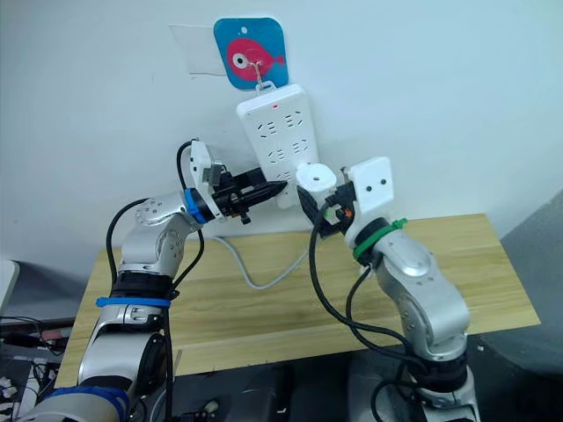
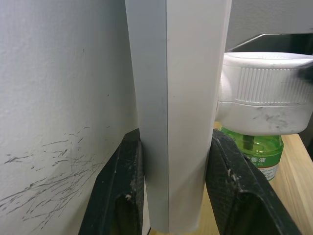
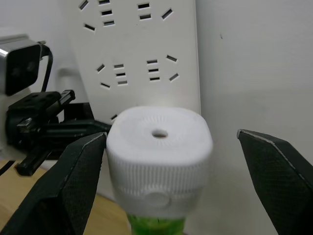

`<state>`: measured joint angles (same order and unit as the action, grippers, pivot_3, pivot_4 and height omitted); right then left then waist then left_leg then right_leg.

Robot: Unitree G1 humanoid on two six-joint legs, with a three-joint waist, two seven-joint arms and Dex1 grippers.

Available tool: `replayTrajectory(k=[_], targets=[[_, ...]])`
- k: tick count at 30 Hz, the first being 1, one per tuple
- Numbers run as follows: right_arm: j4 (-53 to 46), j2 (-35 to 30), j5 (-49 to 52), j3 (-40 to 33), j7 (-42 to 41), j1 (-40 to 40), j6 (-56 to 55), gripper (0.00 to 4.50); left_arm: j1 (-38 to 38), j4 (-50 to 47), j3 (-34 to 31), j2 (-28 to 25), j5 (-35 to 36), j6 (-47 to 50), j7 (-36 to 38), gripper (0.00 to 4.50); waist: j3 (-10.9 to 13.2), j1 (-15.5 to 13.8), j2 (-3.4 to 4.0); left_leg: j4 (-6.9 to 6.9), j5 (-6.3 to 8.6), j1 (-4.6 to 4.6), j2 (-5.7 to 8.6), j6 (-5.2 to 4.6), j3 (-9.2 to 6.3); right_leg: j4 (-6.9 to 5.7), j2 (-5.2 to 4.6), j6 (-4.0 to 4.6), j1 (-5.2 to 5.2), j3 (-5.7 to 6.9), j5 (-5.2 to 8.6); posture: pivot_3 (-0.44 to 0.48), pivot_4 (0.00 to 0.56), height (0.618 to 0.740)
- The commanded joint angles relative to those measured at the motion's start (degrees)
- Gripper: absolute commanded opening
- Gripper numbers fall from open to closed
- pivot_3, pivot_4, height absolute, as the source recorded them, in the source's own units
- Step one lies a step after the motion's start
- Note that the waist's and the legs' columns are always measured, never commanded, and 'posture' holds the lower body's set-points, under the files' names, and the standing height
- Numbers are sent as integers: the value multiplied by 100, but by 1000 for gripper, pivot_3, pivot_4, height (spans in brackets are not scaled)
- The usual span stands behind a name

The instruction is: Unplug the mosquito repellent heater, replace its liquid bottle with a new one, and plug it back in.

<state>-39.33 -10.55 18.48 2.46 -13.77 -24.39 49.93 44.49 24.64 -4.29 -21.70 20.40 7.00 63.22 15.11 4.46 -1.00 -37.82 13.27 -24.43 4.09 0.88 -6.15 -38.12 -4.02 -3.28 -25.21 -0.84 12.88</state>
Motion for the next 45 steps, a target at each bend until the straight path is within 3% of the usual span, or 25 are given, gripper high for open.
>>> replayTrajectory(k=[1, 6, 9, 19, 20, 22, 32, 37, 45], targets=[[-605, -294, 540, -312, -372, 124, 193, 4477, 131, 50, 121, -26, -21, -173, 209, 1304, 0, 2, 0, 0, 0, 0, -1, -1, -1, 1, 0, 0, 2, 2, 0, -104, 242, 740], [-697, -853, 1027, -620, -811, 402, 205, 4477, 241, 242, 127, -16, -48, -280, 258, 1304, 0, -3, 0, -1, 2, 0, -1, -3, -4, 5, 0, 0, 9, 8, 0, -109, 243, 740], [-530, -1095, 1140, -708, -1028, 533, 6, 3881, 288, 327, 128, -9, -65, -322, 275, 1304, 0, -4, 0, -3, 3, 0, -1, -6, -1, 3, -1, 0, 10, 8, 0, -113, 245, 740], [-129, -1300, 1094, -503, -1215, 576, -470, 162, 424, 576, 128, -19, -98, -438, 280, 1304, 1, -15, -2, -5, 2, 0, -1, -5, -1, 2, -2, -1, 12, 9, 0, -114, 249, 740], [-116, -1304, 1095, -488, -1211, 572, -494, 29, 426, 586, 127, -25, -98, -449, 283, 1304, 1, -17, -2, -6, 2, 0, -1, -5, -1, 2, -1, -1, 12, 10, 0, -112, 247, 740], [-104, -1311, 1112, -473, -1202, 543, -511, 29, 437, 610, 115, -35, -102, -466, 272, 1304, 1, -18, -2, -6, 2, 0, -1, -5, -1, 2, -2, -1, 13, 9, 0, -112, 247, 740], [-153, -1356, 1294, -382, -1224, 398, -457, 0, 80, 99, -154, -418, 35, -202, 96, 4440, 1, 21, -2, -4, 2, 0, -4, -5, 0, 0, 0, -1, 8, 7, 0, -78, 237, 740], [-159, -1394, 1326, -301, -1306, 390, -520, 0, -661, -1004, -369, -823, 296, 229, -19, 4480, 1, 31, -2, -2, 2, 0, -8, -3, 2, -1, 0, -1, 1, -1, 0, -58, 237, 740], [-31, -1436, 1250, -23, -1503, 418, -704, 0, -2189, -3699, -638, -1347, 1232, 1376, -306, 4480, 1, -111, -1, -3, 2, 0, -13, -4, 2, 2, -6, 0, 6, -1, 0, -15, 234, 740]])
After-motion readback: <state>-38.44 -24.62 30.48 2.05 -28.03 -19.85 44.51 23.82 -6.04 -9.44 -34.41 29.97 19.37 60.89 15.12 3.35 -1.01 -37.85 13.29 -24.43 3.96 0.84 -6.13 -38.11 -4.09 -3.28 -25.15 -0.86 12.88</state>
